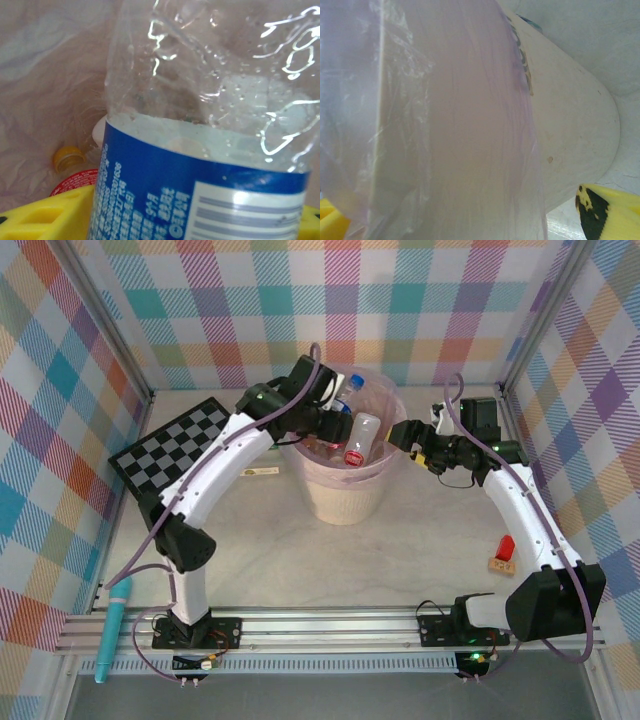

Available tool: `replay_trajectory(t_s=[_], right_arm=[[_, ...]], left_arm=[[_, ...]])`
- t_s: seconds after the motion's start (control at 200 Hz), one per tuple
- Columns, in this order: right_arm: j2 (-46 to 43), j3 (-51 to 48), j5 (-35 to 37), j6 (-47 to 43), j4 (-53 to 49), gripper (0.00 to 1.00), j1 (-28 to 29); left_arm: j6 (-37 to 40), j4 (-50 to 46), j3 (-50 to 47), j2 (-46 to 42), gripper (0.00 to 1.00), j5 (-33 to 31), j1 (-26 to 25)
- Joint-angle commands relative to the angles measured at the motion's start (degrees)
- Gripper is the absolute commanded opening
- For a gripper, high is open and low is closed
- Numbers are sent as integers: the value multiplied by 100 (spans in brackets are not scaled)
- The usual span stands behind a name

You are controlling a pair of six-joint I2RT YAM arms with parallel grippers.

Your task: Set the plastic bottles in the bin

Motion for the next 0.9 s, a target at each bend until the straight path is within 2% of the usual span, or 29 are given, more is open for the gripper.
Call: replay_trajectory(t_s=[0.0,0.14,0.345,0.455,0.565,0.895], right_arm=[[-88,-159,149,-224,-252,97,47],[-106,-164,164,-242,-278,96,47],[-87,-142,162,-252,-289,96,47],[-80,-138,164,-254,-301,97,47],[-76,-122,161,-251,-318,96,48],[-98,-85,221,-235,-352,96,47]], left_arm=[[140,-364,228,224,38,-2,-1],[77,-420,229,395,49,-129,32],[85,-395,220,412,81,-72,35],[96,-360,236,360,89,-70,30],[94,-310,248,274,94,-68,30],[132,-104,477,-48,99,250,30]])
